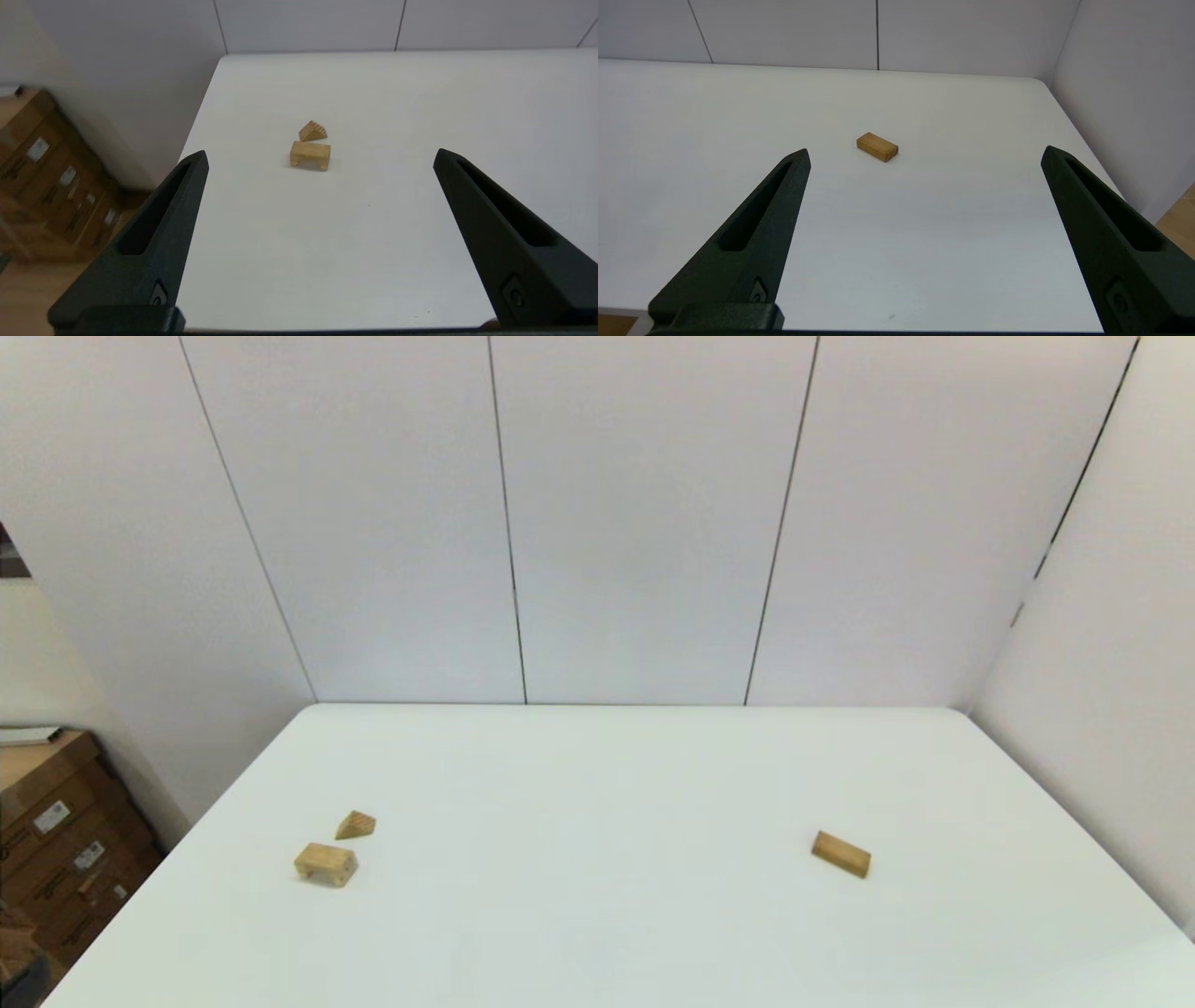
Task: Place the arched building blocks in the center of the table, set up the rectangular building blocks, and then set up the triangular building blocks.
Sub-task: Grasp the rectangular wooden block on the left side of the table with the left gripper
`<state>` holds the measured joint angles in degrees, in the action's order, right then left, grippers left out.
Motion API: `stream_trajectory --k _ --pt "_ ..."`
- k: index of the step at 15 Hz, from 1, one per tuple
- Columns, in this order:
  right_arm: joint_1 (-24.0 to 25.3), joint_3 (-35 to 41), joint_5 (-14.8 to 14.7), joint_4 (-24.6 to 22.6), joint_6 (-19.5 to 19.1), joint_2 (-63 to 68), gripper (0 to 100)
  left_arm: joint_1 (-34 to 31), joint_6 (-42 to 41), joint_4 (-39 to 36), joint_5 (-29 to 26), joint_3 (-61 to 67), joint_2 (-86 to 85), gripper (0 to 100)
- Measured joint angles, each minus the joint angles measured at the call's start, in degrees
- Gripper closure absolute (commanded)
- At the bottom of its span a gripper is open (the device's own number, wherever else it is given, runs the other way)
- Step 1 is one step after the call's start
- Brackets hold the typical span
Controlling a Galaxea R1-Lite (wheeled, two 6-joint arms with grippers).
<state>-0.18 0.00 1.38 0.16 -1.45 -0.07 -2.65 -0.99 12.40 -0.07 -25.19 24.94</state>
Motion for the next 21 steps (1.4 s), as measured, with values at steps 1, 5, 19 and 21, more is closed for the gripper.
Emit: stream_trajectory --k 1,5,19,21 --pt "0.00 0.00 0.00 0.02 -0.02 0.00 0 -0.83 -0.02 2.16 -0.02 -3.43 4.05 0" --pt "0.00 0.00 0.00 0.00 -0.02 0.00 0 -3.19 0.35 11.28 0.07 -15.06 21.44 0" --pt "0.00 0.00 0.00 0.02 -0.02 0.00 0 -1.67 29.84 17.97 0.37 -32.59 66.18 0" --pt "0.00 0.00 0.00 0.02 0.02 0.00 0 -0.71 40.07 18.08 1.08 -35.76 72.22 0"
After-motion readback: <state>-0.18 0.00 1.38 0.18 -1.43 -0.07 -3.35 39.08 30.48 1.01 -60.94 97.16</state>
